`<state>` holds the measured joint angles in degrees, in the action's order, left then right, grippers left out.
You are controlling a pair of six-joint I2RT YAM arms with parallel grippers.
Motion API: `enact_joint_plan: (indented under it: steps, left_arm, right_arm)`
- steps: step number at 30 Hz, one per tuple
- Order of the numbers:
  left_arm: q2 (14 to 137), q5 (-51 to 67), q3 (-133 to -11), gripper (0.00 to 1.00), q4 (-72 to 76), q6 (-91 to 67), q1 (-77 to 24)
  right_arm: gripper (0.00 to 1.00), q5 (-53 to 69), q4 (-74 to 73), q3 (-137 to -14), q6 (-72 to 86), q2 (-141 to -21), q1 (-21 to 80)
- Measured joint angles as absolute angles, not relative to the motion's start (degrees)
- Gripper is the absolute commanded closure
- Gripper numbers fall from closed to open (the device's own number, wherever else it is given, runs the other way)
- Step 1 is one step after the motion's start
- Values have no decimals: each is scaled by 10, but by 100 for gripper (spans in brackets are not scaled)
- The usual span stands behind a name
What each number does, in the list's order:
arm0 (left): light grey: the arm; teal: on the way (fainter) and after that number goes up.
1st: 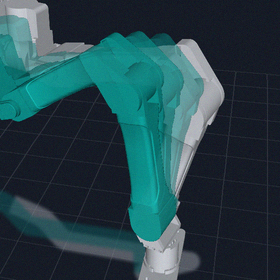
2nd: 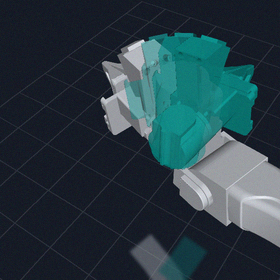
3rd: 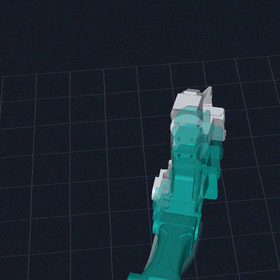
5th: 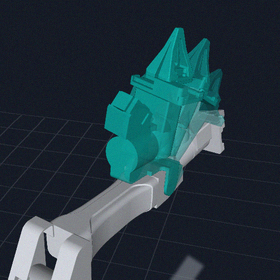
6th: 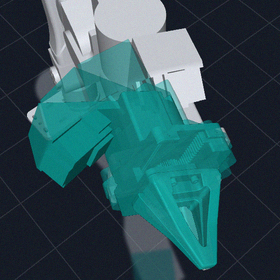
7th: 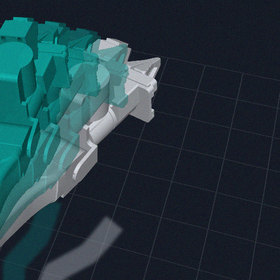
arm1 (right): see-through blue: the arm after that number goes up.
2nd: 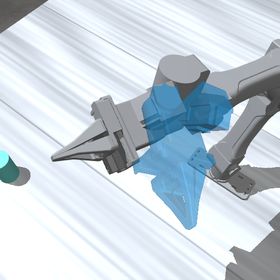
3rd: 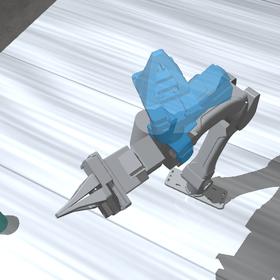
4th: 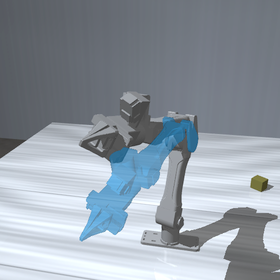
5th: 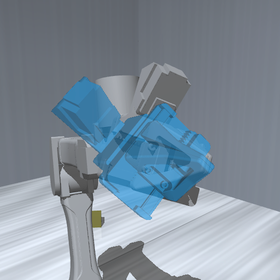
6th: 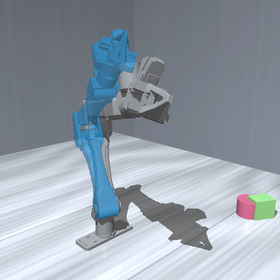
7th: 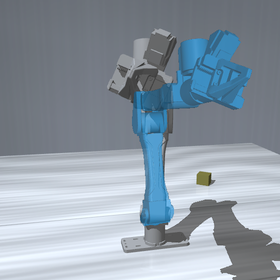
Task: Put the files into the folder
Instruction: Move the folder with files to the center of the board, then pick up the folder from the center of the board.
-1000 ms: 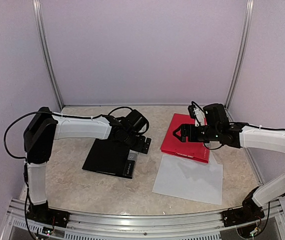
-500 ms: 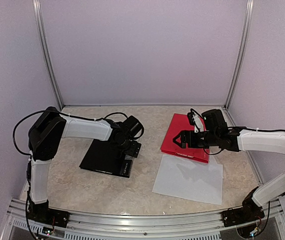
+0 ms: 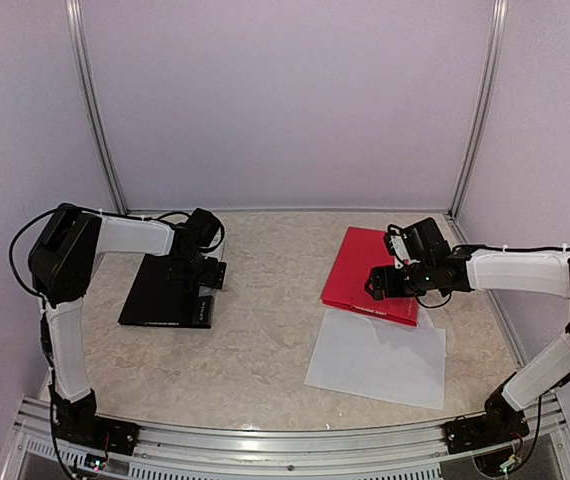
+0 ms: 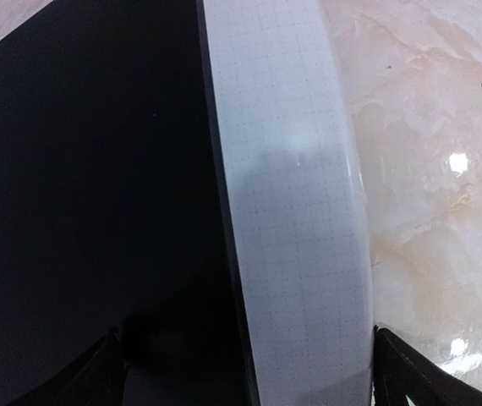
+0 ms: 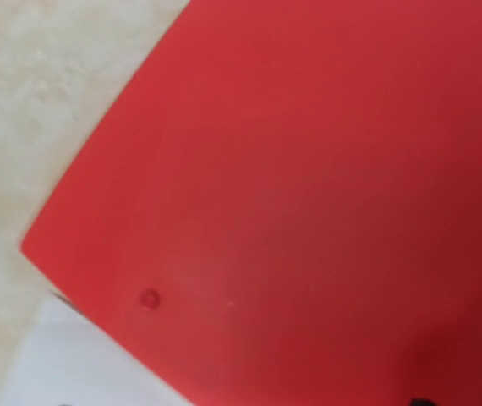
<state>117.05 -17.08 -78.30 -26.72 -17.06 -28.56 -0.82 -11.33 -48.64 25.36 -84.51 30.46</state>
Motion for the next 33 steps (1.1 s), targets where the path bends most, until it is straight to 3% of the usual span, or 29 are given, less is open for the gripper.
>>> enact_joint_plan:
  steps: [17,33]
  left_arm:
    - [1008,-60,-729,1,-248,-186,-338]
    - [972,-49,-691,1,-249,-202,-337]
  right_arm:
    - [23,-167,-281,-703,20,-1062,450]
    - [51,-254,-319,-754,-36,-1135,463]
